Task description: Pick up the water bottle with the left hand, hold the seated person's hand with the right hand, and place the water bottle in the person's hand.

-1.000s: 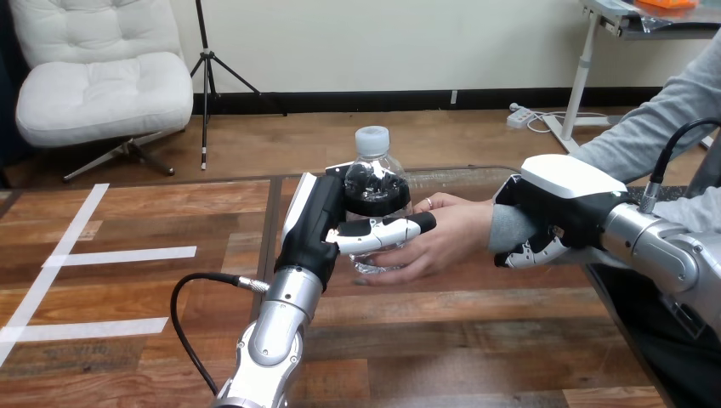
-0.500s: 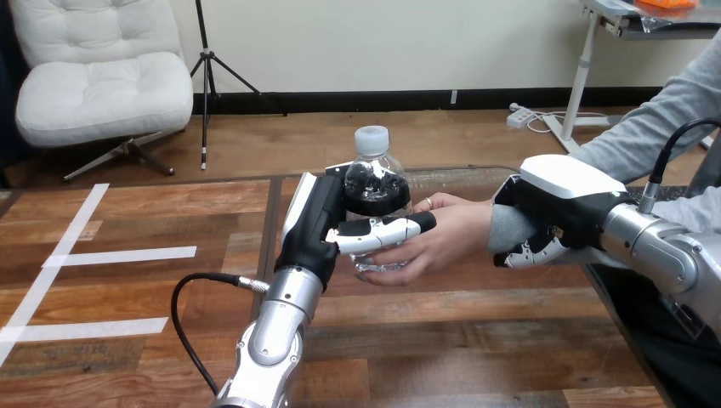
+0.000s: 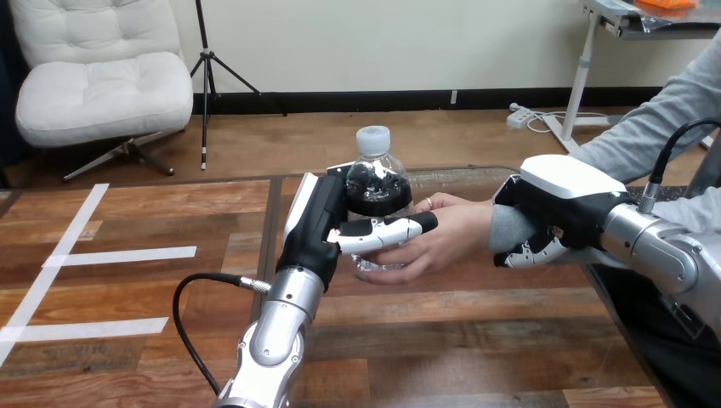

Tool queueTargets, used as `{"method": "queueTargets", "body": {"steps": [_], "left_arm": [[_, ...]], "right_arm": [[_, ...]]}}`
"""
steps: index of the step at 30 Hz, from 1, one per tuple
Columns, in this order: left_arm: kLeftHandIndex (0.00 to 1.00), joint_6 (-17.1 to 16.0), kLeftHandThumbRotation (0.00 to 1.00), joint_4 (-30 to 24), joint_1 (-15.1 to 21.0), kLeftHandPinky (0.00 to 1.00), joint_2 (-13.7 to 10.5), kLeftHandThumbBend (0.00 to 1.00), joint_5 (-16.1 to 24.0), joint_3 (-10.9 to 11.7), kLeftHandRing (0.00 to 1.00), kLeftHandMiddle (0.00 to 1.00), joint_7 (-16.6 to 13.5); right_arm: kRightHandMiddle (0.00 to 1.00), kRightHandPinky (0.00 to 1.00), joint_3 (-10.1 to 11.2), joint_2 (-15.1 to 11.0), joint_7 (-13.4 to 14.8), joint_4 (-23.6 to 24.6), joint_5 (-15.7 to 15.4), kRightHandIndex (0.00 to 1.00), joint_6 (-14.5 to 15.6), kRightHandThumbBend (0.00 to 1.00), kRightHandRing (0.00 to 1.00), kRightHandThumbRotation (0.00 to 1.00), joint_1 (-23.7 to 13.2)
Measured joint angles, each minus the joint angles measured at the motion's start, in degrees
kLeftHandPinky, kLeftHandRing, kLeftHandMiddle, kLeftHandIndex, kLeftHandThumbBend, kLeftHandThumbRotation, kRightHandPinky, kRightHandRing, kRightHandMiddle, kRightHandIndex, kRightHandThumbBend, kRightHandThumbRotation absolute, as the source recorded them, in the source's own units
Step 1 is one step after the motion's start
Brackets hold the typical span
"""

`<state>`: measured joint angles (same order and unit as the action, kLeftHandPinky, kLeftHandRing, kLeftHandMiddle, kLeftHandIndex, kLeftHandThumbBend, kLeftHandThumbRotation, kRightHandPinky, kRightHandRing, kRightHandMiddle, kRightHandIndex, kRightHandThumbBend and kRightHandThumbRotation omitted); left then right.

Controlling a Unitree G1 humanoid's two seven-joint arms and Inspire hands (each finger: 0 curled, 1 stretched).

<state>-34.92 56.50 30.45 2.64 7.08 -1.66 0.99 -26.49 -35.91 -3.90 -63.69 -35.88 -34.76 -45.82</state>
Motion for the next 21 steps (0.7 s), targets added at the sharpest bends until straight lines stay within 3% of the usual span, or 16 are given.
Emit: {"method": "queueTargets", "body": {"steps": [21], "left_arm": [[0.41,1.24,0.00,-0.02,0.07,0.35,0.37,0.69,-0.16,0.15,0.40,0.42,0.05]], "right_arm": [[0.34,0.24,0.00,0.00,-0.17,0.07,0.00,0.34,0.20,0.47,0.28,0.00,0.06]]}}
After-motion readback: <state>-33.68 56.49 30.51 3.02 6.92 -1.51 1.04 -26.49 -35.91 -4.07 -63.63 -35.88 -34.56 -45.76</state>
